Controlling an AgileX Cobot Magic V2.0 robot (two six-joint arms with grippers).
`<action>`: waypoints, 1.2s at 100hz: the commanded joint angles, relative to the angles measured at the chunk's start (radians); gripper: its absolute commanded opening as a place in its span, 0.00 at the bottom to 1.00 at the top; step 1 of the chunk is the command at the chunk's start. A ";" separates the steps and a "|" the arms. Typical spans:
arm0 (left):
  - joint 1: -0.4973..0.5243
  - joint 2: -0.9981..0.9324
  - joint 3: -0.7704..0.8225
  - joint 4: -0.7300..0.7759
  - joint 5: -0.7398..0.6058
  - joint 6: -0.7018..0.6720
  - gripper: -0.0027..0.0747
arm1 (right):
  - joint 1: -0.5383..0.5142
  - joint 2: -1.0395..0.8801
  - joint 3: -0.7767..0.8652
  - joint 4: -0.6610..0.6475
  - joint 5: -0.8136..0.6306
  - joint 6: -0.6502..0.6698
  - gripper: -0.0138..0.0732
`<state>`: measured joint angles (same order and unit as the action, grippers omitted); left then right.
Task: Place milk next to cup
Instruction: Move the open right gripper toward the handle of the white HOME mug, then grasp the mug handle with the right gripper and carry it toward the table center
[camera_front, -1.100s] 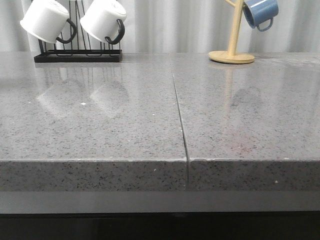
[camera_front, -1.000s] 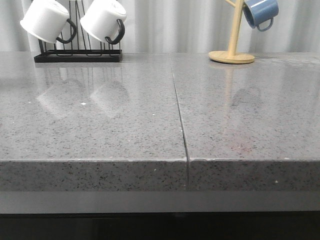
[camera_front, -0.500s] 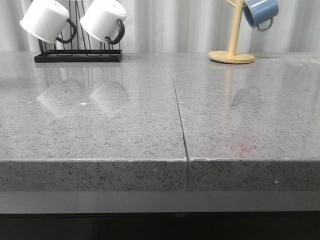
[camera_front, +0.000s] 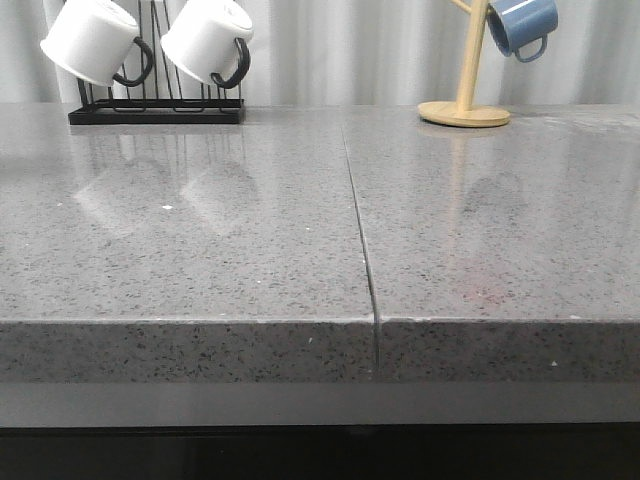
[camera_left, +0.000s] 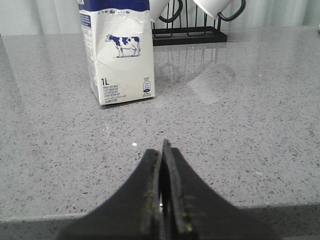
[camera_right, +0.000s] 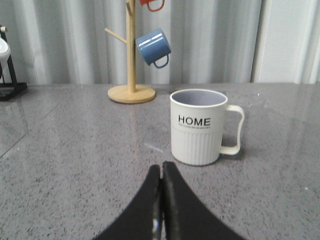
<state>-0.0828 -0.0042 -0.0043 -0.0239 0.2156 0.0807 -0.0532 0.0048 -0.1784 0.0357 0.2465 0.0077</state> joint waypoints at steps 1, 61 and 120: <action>-0.006 -0.031 0.044 -0.008 -0.081 -0.010 0.01 | -0.002 0.066 -0.090 0.001 0.044 -0.008 0.08; -0.006 -0.031 0.044 -0.008 -0.081 -0.010 0.01 | -0.004 0.623 -0.231 0.001 -0.232 -0.008 0.64; -0.006 -0.031 0.044 -0.008 -0.081 -0.010 0.01 | -0.251 1.047 -0.231 0.001 -0.771 -0.008 0.58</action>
<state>-0.0828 -0.0042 -0.0043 -0.0239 0.2156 0.0807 -0.2786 1.0023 -0.3734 0.0357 -0.3847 0.0077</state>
